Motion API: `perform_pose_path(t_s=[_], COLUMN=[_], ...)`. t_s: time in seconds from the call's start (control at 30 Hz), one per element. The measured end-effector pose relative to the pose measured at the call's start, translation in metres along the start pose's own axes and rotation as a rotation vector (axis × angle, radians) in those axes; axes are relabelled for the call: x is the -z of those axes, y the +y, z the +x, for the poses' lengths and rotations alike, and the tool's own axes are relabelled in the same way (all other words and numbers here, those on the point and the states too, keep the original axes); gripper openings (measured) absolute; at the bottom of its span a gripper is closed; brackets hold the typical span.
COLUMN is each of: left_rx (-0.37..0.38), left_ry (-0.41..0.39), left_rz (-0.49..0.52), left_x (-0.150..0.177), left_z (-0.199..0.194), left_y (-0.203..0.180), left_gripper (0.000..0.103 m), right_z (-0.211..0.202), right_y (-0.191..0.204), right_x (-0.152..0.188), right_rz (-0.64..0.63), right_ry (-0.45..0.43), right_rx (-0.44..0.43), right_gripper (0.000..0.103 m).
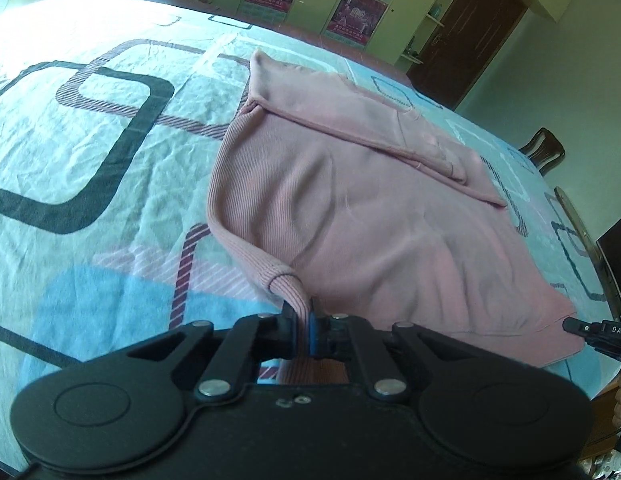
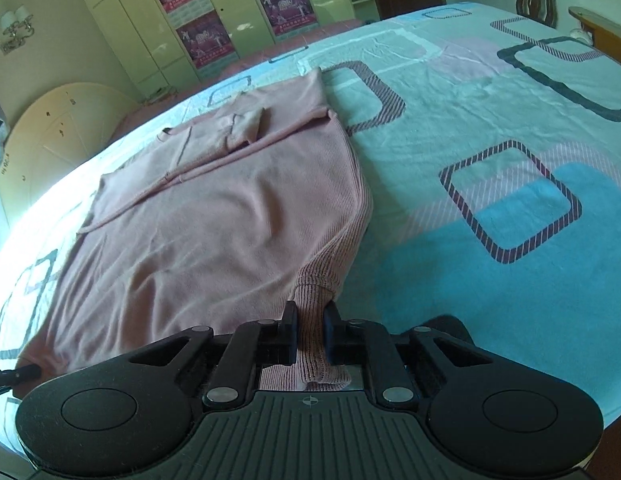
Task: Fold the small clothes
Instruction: 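Grasp the ribbed hem with the left gripper while the right gripper grasps the hem, then lift the hem with both grippers and fold it over toward the collar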
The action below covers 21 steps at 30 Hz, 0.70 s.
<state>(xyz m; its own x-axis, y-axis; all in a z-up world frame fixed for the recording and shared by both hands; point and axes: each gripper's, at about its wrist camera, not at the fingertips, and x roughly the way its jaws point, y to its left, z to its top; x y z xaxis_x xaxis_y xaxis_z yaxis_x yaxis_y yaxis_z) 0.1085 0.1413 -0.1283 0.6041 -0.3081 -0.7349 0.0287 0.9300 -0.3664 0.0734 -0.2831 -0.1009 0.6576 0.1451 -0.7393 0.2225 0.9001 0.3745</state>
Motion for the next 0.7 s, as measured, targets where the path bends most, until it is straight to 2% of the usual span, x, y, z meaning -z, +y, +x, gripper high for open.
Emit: perform_pose_path(t_s=[0.2, 0.37, 0.5, 0.7], left_rx=[0.046, 0.053, 0.053, 0.011], left_ry=[-0.09, -0.15, -0.182, -0.269], left_rz=[0.0, 0.01, 0.011, 0.016], left_x=[-0.047, -0.086, -0.117, -0.168], left_z=[-0.006, 0.003, 0.018, 0.048], left_y=[-0.014, -0.025, -0.033, -0.044], left_gripper=[0.006, 0.005, 0.005, 0.005], right_z=[-0.007, 0.0, 0.016, 0.055], right_y=[0.012, 0.022, 0.025, 0.022], right_x=[-0.038, -0.077, -0.108, -0.159], right_rz=[0.001, -0.023, -0.023, 0.038], right_ry=[-0.073, -0.129, -0.164, -0.206], right_rx=[-0.047, -0.073, -0.082, -0.101], right_gripper=[0.01, 0.01, 0.009, 0.008])
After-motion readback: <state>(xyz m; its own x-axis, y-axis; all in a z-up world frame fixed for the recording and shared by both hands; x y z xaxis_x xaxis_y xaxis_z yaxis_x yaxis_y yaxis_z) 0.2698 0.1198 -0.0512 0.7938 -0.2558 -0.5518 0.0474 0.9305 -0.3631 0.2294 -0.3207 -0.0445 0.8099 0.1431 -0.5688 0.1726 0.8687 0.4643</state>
